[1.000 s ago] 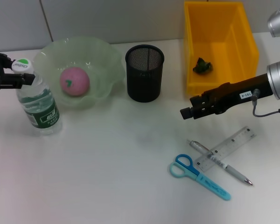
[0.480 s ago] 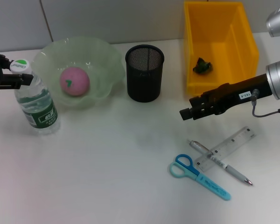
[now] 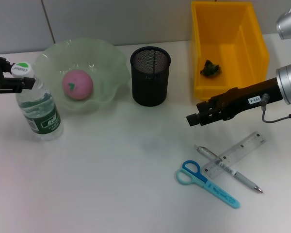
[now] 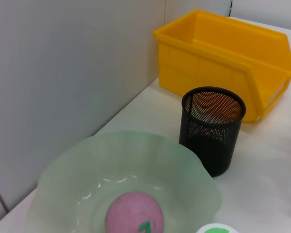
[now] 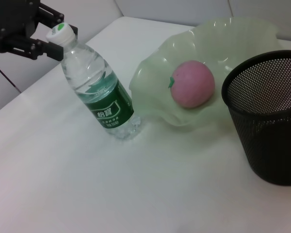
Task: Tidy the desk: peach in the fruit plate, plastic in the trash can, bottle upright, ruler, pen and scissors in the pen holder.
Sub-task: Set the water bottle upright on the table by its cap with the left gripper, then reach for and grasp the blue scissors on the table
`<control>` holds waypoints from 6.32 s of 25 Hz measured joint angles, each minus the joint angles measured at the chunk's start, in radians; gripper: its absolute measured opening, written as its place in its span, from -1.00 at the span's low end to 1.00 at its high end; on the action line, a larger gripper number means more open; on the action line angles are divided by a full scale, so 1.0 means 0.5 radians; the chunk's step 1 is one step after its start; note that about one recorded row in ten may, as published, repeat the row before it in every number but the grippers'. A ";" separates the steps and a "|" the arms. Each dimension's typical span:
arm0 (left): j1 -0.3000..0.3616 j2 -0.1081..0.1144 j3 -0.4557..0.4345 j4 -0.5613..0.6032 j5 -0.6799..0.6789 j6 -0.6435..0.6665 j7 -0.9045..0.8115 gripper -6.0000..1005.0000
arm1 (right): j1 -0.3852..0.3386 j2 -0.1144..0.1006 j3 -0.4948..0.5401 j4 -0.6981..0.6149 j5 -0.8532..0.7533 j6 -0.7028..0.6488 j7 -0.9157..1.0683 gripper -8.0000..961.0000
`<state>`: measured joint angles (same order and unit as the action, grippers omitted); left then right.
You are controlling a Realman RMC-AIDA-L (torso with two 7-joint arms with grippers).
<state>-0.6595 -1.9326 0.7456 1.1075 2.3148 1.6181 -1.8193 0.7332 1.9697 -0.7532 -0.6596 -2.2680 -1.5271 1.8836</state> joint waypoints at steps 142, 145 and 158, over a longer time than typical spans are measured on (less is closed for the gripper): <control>0.433 -0.249 -0.003 -1.129 -0.526 0.178 1.567 0.51 | 0.219 0.082 -0.792 -0.890 -0.368 -0.608 1.269 0.51; 0.425 -0.252 -0.003 -1.129 -0.525 0.163 1.566 0.51 | 0.315 0.130 -0.866 -0.906 -0.531 -0.722 1.394 0.51; 0.411 -0.255 -0.007 -1.144 -0.524 0.121 1.534 0.51 | 0.475 0.224 -1.107 -0.790 -0.862 -0.880 1.637 0.51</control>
<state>-0.4539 -2.0602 0.7421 0.5354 2.0526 1.6787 -1.0525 0.9705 2.0819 -1.3069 -1.0546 -2.6990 -1.9670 2.7020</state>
